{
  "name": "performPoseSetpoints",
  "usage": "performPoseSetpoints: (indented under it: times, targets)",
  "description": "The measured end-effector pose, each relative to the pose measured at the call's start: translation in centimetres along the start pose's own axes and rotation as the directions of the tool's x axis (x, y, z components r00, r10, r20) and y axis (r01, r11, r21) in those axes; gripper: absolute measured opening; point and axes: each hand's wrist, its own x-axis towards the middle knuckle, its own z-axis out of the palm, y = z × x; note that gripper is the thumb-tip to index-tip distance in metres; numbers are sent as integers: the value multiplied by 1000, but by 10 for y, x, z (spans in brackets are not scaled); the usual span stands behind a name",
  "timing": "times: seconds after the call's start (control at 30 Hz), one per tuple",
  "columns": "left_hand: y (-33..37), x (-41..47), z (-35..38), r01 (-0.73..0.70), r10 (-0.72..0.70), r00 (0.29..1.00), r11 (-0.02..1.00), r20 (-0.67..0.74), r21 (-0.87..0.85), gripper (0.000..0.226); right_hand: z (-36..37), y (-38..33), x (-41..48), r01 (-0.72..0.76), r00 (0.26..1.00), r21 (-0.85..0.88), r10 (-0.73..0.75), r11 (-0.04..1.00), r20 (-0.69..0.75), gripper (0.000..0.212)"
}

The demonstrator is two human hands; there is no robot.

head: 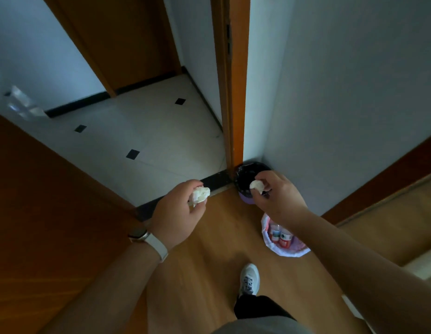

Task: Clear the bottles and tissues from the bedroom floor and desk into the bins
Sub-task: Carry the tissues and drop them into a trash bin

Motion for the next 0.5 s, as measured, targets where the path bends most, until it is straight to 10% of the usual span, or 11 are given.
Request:
performPoseSetpoints:
  times: [0.5]
  targets:
    - [-5,179,58,-137,135,977,991,165,2,35,-6,90,108,-307,951,-33,307,951,-26,25]
